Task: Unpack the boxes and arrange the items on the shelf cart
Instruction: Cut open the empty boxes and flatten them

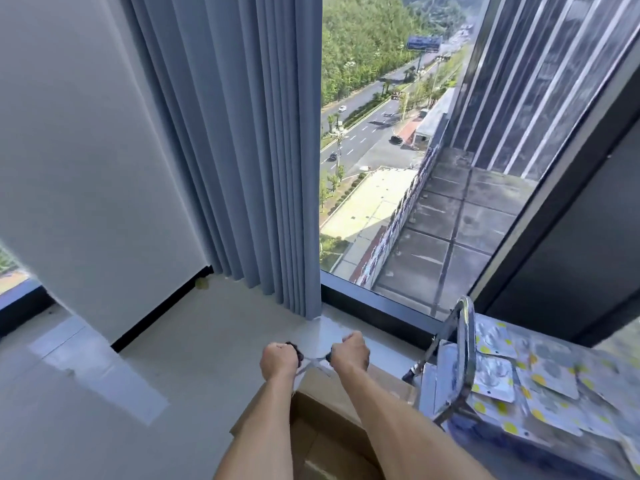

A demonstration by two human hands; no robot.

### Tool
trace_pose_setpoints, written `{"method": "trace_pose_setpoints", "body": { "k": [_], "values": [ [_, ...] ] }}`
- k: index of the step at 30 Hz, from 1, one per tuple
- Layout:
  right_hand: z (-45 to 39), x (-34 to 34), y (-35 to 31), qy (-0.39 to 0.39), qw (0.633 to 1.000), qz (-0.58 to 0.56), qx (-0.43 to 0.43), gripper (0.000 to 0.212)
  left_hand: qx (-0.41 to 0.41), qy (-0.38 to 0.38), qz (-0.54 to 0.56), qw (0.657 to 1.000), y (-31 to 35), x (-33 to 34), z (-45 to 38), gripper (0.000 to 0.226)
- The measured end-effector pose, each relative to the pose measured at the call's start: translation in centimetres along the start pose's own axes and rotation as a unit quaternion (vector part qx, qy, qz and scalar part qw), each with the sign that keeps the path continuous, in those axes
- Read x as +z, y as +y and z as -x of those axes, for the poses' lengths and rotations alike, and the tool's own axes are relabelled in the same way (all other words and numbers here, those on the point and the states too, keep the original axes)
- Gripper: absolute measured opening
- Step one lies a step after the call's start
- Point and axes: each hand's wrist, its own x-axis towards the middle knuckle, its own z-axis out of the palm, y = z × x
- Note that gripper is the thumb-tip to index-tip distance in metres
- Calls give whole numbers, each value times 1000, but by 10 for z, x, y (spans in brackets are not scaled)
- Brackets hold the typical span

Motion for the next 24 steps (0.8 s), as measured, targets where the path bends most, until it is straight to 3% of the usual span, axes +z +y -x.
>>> {"method": "trace_pose_setpoints", "body": {
  "k": [5, 9, 12, 15, 19, 24],
  "values": [
    [6, 10, 23, -73, 959, 262, -76, 23, 27, -54, 33, 998, -1, 2, 2, 19],
    [6, 13, 28, -200, 960, 181, -78, 25, 80, -115, 27, 990, 4, 11, 10, 16],
    [5, 13, 27, -236, 953, 171, -80, 14, 96, -117, 11, 988, 3, 13, 12, 16],
    [1, 16, 35, -228, 955, 178, -67, 16, 80, -103, 28, 991, -5, 18, 11, 13],
    [-11, 20, 55, -162, 969, 183, -46, 21, 36, -30, -27, 999, -24, 23, 0, 17],
    [-21, 36, 102, -125, 972, 200, 14, 23, -5, -50, -85, 995, -75, 38, -18, 23]
  ]
}}
